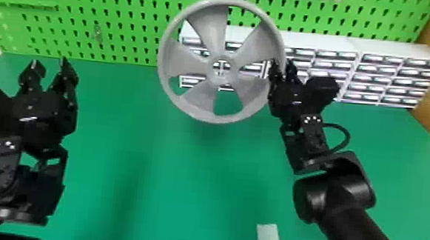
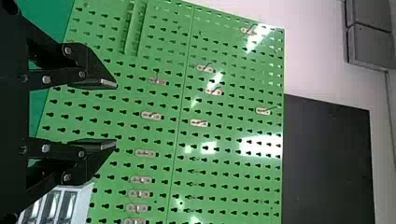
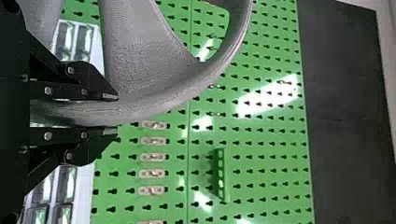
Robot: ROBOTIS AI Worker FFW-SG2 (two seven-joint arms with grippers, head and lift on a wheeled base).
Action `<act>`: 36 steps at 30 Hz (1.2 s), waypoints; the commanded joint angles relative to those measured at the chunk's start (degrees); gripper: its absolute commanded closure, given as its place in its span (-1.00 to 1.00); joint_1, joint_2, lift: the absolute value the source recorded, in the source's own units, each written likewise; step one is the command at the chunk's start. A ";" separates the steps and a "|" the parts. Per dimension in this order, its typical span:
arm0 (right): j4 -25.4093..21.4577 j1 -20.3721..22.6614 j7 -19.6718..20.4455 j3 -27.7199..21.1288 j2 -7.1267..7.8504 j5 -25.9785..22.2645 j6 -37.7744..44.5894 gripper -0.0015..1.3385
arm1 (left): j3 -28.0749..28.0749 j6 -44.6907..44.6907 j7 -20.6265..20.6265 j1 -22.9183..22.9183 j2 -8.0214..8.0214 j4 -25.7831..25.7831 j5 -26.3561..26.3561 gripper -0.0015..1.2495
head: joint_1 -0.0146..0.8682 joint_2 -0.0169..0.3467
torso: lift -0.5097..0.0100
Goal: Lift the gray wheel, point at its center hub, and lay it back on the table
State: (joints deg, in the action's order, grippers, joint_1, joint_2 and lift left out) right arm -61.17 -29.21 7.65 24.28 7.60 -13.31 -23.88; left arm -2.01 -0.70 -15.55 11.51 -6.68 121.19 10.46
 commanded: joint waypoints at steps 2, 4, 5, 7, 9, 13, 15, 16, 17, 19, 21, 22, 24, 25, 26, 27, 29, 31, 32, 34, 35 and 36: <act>-6.41 0.73 0.00 -0.28 0.40 0.30 15.62 0.88 | -0.02 0.00 0.00 0.00 0.00 -0.08 0.00 0.25 | 0.60 -0.64 | 0.59; -8.35 0.82 0.00 -0.46 0.31 0.74 20.98 0.88 | -0.02 0.00 0.00 0.00 0.00 -0.08 0.00 0.25 | 0.60 -0.64 | 0.59; -9.14 0.82 0.00 -0.55 0.22 0.74 23.71 0.88 | 0.07 0.00 0.00 0.00 0.00 -0.17 0.00 0.25 | 0.60 -0.64 | 0.59; -10.90 0.55 0.00 -0.72 -0.04 1.18 28.72 0.88 | 0.07 0.00 0.00 -0.08 0.00 -0.17 0.00 0.24 | 0.60 -0.64 | 0.59; -12.65 0.20 0.00 -0.90 -0.31 1.62 33.99 0.88 | 0.16 0.00 0.00 -0.08 0.00 -0.17 0.00 0.24 | 0.60 -0.64 | 0.59; -15.99 -0.59 0.00 -1.16 -0.57 2.50 43.57 0.88 | 0.25 0.00 0.00 -0.08 0.00 -0.34 -0.09 0.24 | 0.60 -0.64 | 0.59; -17.66 -1.29 0.00 -1.16 -0.66 2.85 48.84 0.88 | 0.25 0.00 0.00 -0.17 0.00 -0.34 -0.09 0.24 | 0.60 -0.64 | 0.59; -18.10 -1.64 0.00 -1.08 -0.66 2.76 50.69 0.88 | 0.25 0.00 0.00 -0.08 0.00 -0.34 -0.09 0.24 | 0.60 -0.64 | 0.59; -18.54 -1.99 0.00 -0.90 -0.66 2.50 52.80 0.88 | 0.25 0.00 0.00 -0.08 0.00 -0.34 -0.09 0.24 | 0.60 -0.64 | 0.59; -19.33 -2.87 0.00 -0.64 -0.57 1.79 56.93 0.88 | 0.25 0.00 0.00 -0.17 0.00 -0.34 -0.09 0.24 | 0.60 -0.64 | 0.59; -19.77 -3.75 0.00 -0.37 -0.57 1.09 60.53 0.88 | 0.16 0.00 0.00 -0.17 0.00 -0.34 -0.09 0.24 | 0.60 -0.64 | 0.59; -20.04 -4.02 -0.09 -0.28 -0.57 0.83 61.85 0.88 | 0.16 0.09 0.00 -0.17 0.00 -0.34 -0.09 0.24 | 0.60 -0.64 | 0.59; -20.30 -4.63 -0.09 -0.28 -0.57 0.04 64.84 0.88 | 0.16 0.26 0.00 -0.17 0.00 -0.34 -0.18 0.23 | 0.60 -0.64 | 0.59; -20.39 -4.98 -0.09 -0.28 -0.57 -0.40 66.25 0.88 | 0.16 0.26 0.00 -0.17 0.00 -0.34 -0.18 0.23 | 0.60 -0.64 | 0.59; -20.39 -5.25 -0.09 -0.28 -0.57 -0.75 67.48 0.88 | 0.16 0.35 0.00 -0.17 0.00 -0.34 -0.18 0.23 | 0.60 -0.64 | 0.59; -20.39 -5.69 -0.09 -0.28 -0.57 -1.37 69.15 0.87 | 0.16 0.35 0.00 -0.17 0.00 -0.43 -0.18 0.23 | 0.60 -0.64 | 0.59; -20.39 -6.13 -0.09 -0.64 -0.57 -2.51 71.34 0.87 | 0.16 0.44 0.00 -0.17 0.00 -0.43 -0.18 0.23 | 0.60 -0.64 | 0.59; -20.39 -6.48 0.00 -1.25 -0.66 -3.83 73.98 0.87 | 0.25 0.44 0.00 -0.17 0.00 -0.43 -0.18 0.23 | 0.60 -0.64 | 0.59; -20.30 -6.74 -0.09 -1.43 -0.66 -4.53 75.12 0.87 | 0.25 0.53 0.00 -0.17 0.00 -0.43 -0.27 0.23 | 0.60 -0.64 | 0.59; -19.77 -7.53 0.00 -1.87 -0.66 -6.03 77.85 0.87 | 0.25 0.61 0.00 -0.17 0.00 -0.43 -0.27 0.23 | 0.60 -0.64 | 0.59; -19.51 -7.80 0.00 -2.04 -0.66 -6.47 78.81 0.87 | 0.25 0.70 0.00 -0.17 0.00 -0.43 -0.27 0.23 | 0.60 -0.64 | 0.59; -19.16 -8.06 -0.09 -2.13 -0.66 -7.08 79.78 0.87 | 0.25 0.79 0.00 -0.17 0.00 -0.43 -0.27 0.23 | 0.60 -0.64 | 0.59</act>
State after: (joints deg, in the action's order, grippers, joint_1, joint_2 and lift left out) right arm -81.35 -36.10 7.63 22.81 6.97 -17.97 51.51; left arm -1.77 -0.17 -15.55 11.34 -6.68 120.76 10.23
